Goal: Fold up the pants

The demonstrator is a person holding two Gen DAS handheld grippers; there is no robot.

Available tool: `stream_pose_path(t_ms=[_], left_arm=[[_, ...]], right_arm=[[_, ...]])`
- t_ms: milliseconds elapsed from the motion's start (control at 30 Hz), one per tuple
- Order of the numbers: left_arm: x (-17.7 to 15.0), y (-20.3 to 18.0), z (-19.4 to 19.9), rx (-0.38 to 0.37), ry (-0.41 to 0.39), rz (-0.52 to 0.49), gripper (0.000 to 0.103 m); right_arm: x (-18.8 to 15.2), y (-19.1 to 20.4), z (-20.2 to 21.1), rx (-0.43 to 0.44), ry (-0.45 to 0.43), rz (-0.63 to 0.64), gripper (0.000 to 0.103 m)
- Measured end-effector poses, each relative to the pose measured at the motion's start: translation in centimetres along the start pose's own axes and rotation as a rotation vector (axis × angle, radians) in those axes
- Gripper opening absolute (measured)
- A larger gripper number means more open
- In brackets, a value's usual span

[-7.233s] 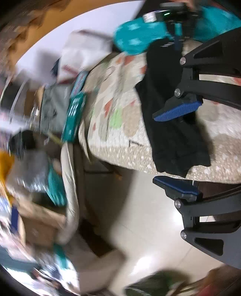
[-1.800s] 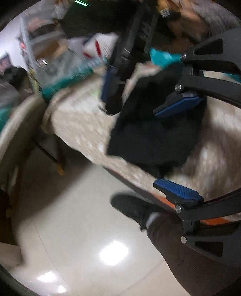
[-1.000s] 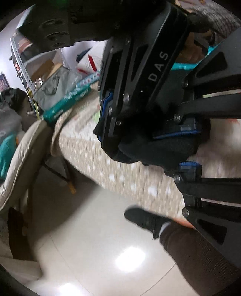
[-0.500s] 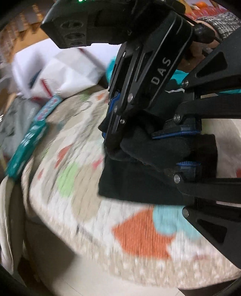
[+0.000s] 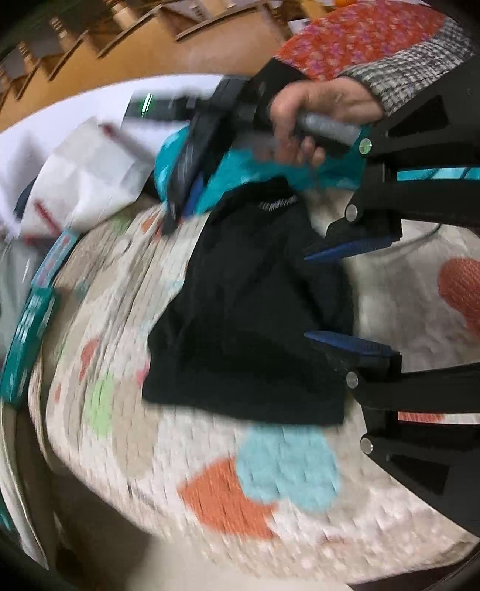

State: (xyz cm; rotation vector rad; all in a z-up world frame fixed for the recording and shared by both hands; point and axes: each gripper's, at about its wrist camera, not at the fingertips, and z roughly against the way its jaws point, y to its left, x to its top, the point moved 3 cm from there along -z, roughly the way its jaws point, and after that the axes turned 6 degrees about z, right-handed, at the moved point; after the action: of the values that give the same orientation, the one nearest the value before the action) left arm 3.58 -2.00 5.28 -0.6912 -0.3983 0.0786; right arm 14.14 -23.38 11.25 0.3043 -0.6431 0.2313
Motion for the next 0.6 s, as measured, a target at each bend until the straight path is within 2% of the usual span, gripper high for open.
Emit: stream_pose_path(t_ms=[33,67,133,167,233,267,300,333,400,433,500,600], left_arm=[[0.2,1.0,0.4,0.019,-0.015,0.037,0.038],[0.4,2.0,0.8,0.038,-0.028,0.075,0.038],[0.7,3.9,1.3,0.074,-0.049,0.147,0.038],[0.8,4.4,1.4,0.086,-0.058,0.169,0.038],[0.8,5.1,1.9,0.118,-0.074,0.187,0.038],[0.9,5.2,1.9,0.130,-0.078,0.186,0.038],[0.9,5.2,1.9,0.135,-0.079,0.182,0.038],[1.2,5.2,1.6,0.143,-0.079,0.174,0.038],[1.7,5.0,0.9,0.149,-0.076,0.154,0.039],[1.9,4.8,0.4,0.145,-0.072,0.143,0.039],[2.2,4.5,-0.4,0.139,-0.068,0.121,0.041],[2.7,3.9,-2.0,0.117,-0.058,0.096,0.043]], right_arm=[[0.0,1.6,0.7,0.074,-0.024,0.022,0.052],[-0.2,3.4,0.9,0.186,-0.033,0.035,0.051],[-0.9,5.4,0.1,0.299,0.007,0.042,0.050],[-1.6,6.2,-0.8,0.323,0.044,0.050,0.050],[-3.7,6.8,-3.9,0.303,0.182,0.052,0.050],[-4.5,6.6,-5.0,0.262,0.241,0.049,0.050],[-5.7,5.7,-6.4,0.180,0.317,0.042,0.050],[-6.7,4.6,-7.4,0.120,0.372,0.024,0.043],[-6.4,3.7,-6.9,0.148,0.351,-0.028,0.039],[-5.9,3.5,-6.3,0.137,0.337,-0.041,0.041],[-4.4,3.9,-5.3,0.100,0.272,0.014,0.044],[-1.8,5.8,-4.1,0.095,0.193,0.117,0.063]])
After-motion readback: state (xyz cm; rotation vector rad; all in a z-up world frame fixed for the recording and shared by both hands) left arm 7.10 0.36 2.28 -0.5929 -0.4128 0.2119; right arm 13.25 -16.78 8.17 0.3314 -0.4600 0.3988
